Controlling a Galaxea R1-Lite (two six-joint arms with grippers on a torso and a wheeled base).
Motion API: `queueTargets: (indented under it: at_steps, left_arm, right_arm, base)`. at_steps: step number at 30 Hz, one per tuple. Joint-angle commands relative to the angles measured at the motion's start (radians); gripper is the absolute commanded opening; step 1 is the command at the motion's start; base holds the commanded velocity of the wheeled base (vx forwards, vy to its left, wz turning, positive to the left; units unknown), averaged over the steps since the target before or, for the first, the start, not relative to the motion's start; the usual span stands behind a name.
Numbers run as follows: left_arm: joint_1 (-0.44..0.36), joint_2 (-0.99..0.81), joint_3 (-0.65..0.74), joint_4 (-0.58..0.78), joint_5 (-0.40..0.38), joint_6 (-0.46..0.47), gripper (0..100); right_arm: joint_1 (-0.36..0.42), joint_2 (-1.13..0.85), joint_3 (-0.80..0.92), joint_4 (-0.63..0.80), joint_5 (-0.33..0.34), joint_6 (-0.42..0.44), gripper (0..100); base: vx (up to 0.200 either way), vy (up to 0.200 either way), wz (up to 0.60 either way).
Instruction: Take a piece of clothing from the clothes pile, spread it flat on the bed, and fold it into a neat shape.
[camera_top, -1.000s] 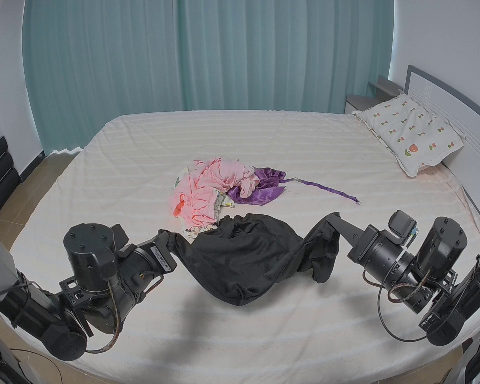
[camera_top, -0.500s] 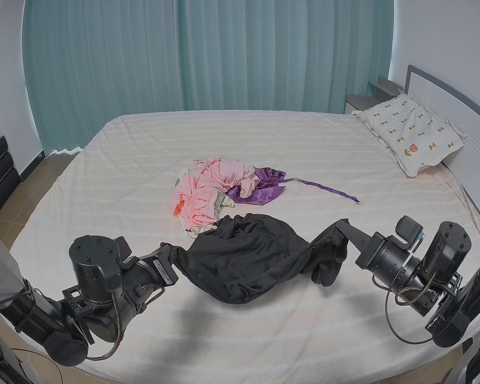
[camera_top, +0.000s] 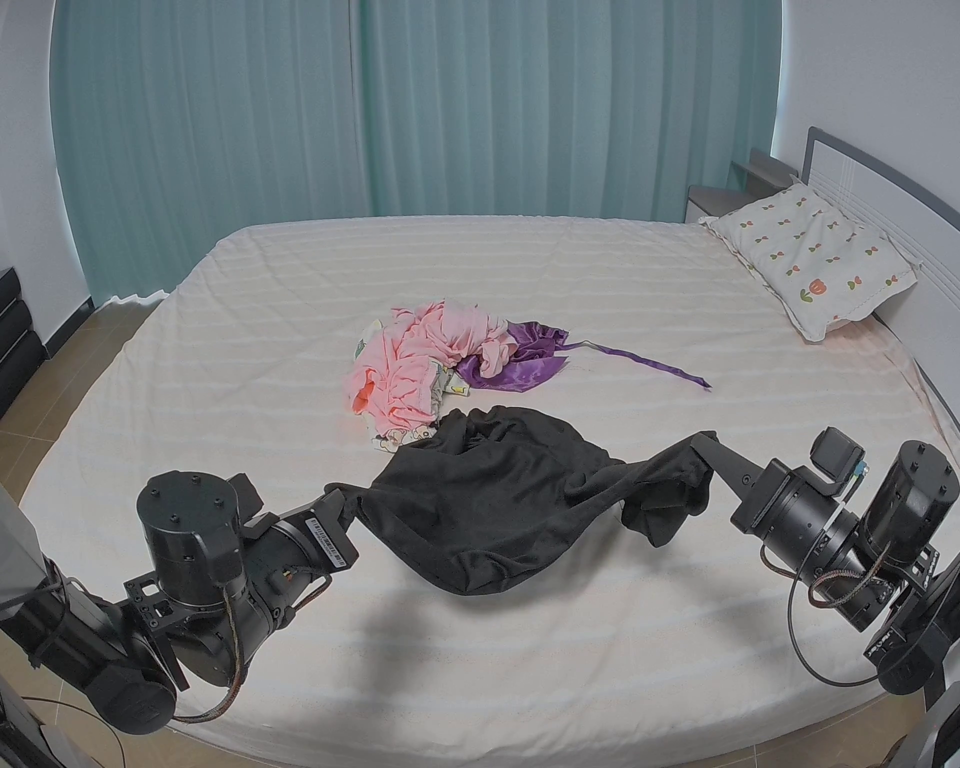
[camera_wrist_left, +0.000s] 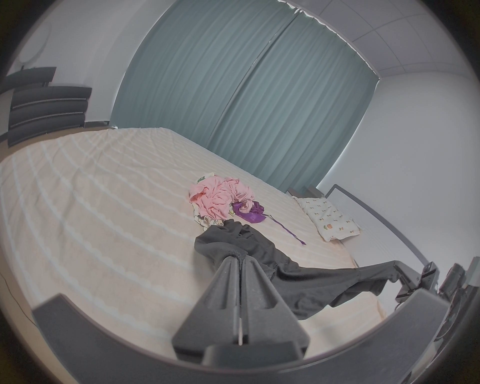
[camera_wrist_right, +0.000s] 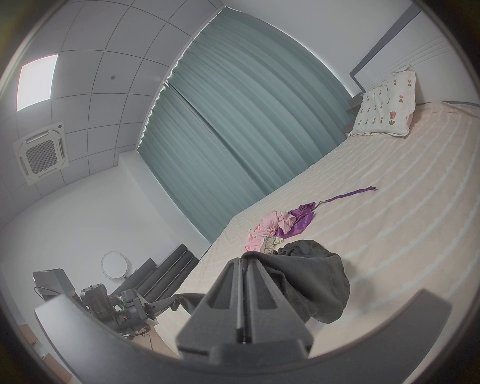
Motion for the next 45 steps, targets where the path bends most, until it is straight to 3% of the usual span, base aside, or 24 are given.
queueTargets:
  at_steps: [1, 5, 45]
  left_arm:
    - [-0.019, -0.012, -0.003, 0.000, -0.012, -0.025, 0]
    - [-0.031, -0.022, 0.001, 0.000, -0.044, -0.053, 0]
    - [-0.048, -0.034, -0.006, 0.000, -0.044, -0.054, 0]
  right_arm:
    - [0.000, -0.001, 0.000, -0.002, 0.000, 0.000, 0]
    - [0.002, -0.001, 0.000, -0.002, 0.000, 0.000, 0]
    - [0.005, -0.003, 0.004, -0.007, 0.000, 0.000, 0]
  base:
    - [0.000, 0.000, 0.00]
    - [0.000, 0.000, 0.00]
    - [0.000, -0.200, 0.00]
